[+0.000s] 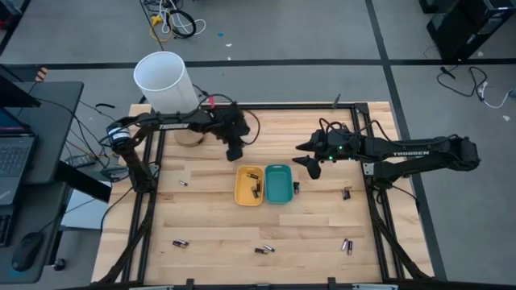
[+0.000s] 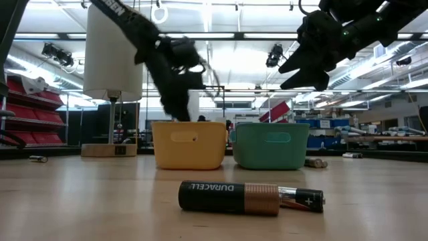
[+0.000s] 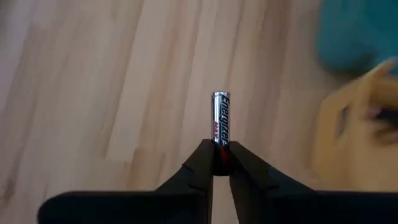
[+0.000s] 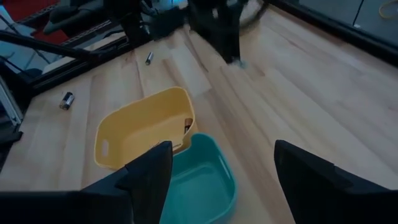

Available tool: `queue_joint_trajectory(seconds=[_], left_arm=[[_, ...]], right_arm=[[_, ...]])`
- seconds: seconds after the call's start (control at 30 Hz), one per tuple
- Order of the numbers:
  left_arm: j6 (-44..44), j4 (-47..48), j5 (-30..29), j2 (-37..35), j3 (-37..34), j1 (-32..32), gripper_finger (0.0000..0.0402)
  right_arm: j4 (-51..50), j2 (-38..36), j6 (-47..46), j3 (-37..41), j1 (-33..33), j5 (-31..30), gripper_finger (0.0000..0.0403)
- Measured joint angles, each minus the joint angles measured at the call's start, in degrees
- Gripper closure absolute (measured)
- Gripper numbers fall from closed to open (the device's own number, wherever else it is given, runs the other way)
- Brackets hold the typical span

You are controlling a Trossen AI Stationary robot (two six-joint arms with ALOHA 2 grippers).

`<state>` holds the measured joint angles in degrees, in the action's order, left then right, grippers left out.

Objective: Sort batteries
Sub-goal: Put the silver battery into the blue bin

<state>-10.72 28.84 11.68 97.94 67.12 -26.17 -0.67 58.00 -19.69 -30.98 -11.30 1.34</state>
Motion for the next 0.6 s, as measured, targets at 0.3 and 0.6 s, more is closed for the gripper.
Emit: queue_joint_trajectory(seconds=[0.3, 0.6], left_arm=[[-4.29, -0.55, 5.75, -0.45, 10.24, 9.2, 0.0357], [2.77, -12.35, 4.89, 3.41, 10.22, 16.29, 0.0355]], right_arm=[[-8.38, 0.0, 0.02, 0.0, 1.69, -7.33, 0.0138], [-17.96, 0.02, 13.19, 0.0, 6.0, -3.25, 0.0136]])
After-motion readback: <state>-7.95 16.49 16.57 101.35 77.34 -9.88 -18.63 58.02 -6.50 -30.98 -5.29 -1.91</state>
